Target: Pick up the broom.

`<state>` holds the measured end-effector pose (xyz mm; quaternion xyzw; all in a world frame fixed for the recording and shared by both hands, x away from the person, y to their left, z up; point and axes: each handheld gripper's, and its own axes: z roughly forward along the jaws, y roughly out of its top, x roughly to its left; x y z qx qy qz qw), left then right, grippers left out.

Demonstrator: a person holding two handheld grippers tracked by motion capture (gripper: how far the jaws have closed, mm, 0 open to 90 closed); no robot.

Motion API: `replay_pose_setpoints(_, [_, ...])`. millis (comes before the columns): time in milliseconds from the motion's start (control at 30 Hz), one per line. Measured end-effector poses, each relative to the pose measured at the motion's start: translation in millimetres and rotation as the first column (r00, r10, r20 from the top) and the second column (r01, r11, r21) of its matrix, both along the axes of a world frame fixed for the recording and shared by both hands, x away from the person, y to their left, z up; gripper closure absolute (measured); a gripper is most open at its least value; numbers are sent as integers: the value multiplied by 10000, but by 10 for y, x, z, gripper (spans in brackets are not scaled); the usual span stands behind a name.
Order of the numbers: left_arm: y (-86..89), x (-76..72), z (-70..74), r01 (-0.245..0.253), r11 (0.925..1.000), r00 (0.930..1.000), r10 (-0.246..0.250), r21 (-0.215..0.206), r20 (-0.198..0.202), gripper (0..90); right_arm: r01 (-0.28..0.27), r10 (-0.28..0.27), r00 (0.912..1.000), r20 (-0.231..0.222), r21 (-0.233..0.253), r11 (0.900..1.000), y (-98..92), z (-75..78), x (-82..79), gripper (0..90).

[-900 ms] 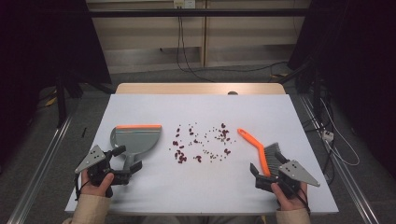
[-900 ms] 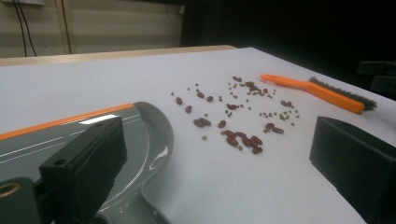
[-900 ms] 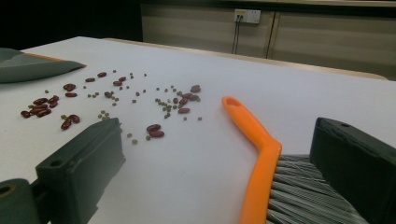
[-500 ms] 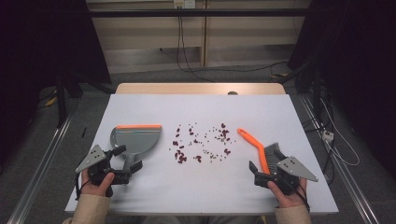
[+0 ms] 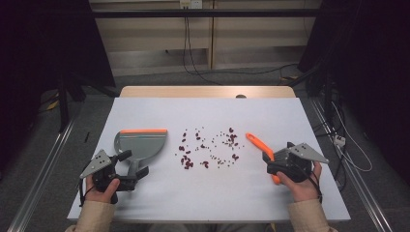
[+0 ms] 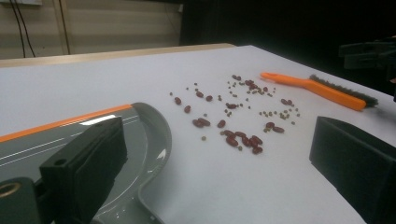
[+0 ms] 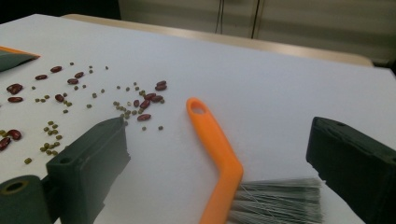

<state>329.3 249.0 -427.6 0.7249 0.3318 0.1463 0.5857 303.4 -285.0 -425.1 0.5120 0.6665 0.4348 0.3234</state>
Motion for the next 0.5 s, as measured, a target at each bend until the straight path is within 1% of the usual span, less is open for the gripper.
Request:
replay_pose_setpoints(67, [8,-4,3,-44,10000,10000,44,13,57,39,71,-65,9997,-216,300,9995,-42,7,64,81])
replay_pose_setpoints(133, [9,-6,5,-75,10000,10000,75,0,64,39,81,-72,9995,-298,300,9995,-54,13,96,87])
replay_pose_setpoints(167, [14,-8,8,-85,10000,9999,85,33,86,39,140,-126,9988,-463,306,9994,-79,25,155,99])
replay_pose_setpoints(200, [16,-9,9,-86,10000,9999,85,30,103,39,110,-95,9981,-603,243,9996,-86,30,181,109])
replay_pose_setpoints(267, [21,-7,11,-86,9999,9999,85,67,138,39,-4,29,9965,-830,300,9995,-92,24,239,119])
replay_pose_setpoints(300, [21,-7,11,-86,9999,9999,85,67,138,40,41,-24,9952,-978,164,9999,-92,12,264,130])
replay_pose_setpoints(333, [15,-5,12,-116,9999,9998,116,-8,152,40,3,9,9937,-1123,115,9999,-88,-5,291,149])
replay_pose_setpoints(400, [13,-5,12,-97,10000,9998,97,20,161,41,-195,201,9896,-1423,63,9998,-75,-46,340,252])
replay_pose_setpoints(467, [9,-5,15,-100,10000,9998,100,-1,191,45,-467,475,9828,-1787,89,9989,-61,-89,393,285])
replay_pose_setpoints(500, [8,-6,16,-105,9999,9997,105,-31,208,44,-507,505,9795,-1948,39,9987,-57,-107,418,308])
